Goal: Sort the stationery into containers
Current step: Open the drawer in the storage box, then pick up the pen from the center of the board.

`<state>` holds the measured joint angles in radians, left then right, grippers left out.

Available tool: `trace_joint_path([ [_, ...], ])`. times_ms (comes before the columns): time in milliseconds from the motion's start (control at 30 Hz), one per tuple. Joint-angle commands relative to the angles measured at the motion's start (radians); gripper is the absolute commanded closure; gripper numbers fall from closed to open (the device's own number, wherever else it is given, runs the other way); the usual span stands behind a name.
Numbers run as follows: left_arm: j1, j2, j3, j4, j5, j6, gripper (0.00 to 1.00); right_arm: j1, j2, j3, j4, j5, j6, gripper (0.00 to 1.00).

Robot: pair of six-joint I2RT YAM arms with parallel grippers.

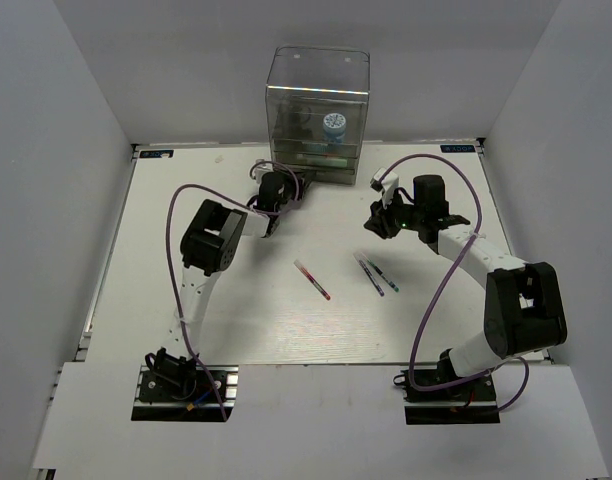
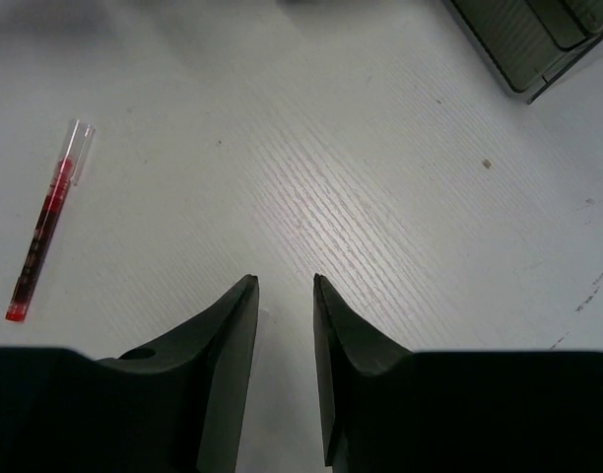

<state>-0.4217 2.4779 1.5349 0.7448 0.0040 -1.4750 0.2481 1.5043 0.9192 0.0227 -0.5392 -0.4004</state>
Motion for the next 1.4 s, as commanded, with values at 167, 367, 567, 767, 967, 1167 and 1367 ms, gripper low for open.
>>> trace_joint_path([
  [167, -0.02, -0.143, -0.238, 0.025, 0.05, 0.047, 1.0, -0.001, -0.006, 0.007, -0.01, -0.034, 0.0, 0.62],
  [367, -0.02, -0.25, -0.406, 0.073, 0.07, 0.057, 1.0, -0.001, -0.006, 0.009, -0.018, -0.036, -0.005, 0.56],
  [567, -0.006, -0.264, -0.391, 0.016, 0.103, 0.067, 0.44, 0.006, -0.004, 0.02, -0.058, -0.041, -0.011, 0.47],
  [767, 0.003, -0.326, -0.369, -0.061, 0.126, 0.117, 0.26, 0.011, 0.007, 0.038, -0.162, -0.035, -0.066, 0.52],
  [967, -0.006, -0.482, -0.478, -0.125, 0.137, 0.226, 0.23, 0.017, -0.013, -0.017, -0.254, 0.018, -0.141, 0.68],
  [1167, -0.015, -0.622, -0.532, -0.252, 0.128, 0.383, 0.16, 0.037, -0.009, -0.068, -0.3, 0.047, -0.156, 0.68],
  [1367, -0.035, -0.835, -0.495, -0.74, -0.02, 0.723, 0.11, 0.074, 0.05, -0.06, -0.331, 0.137, -0.153, 0.62],
])
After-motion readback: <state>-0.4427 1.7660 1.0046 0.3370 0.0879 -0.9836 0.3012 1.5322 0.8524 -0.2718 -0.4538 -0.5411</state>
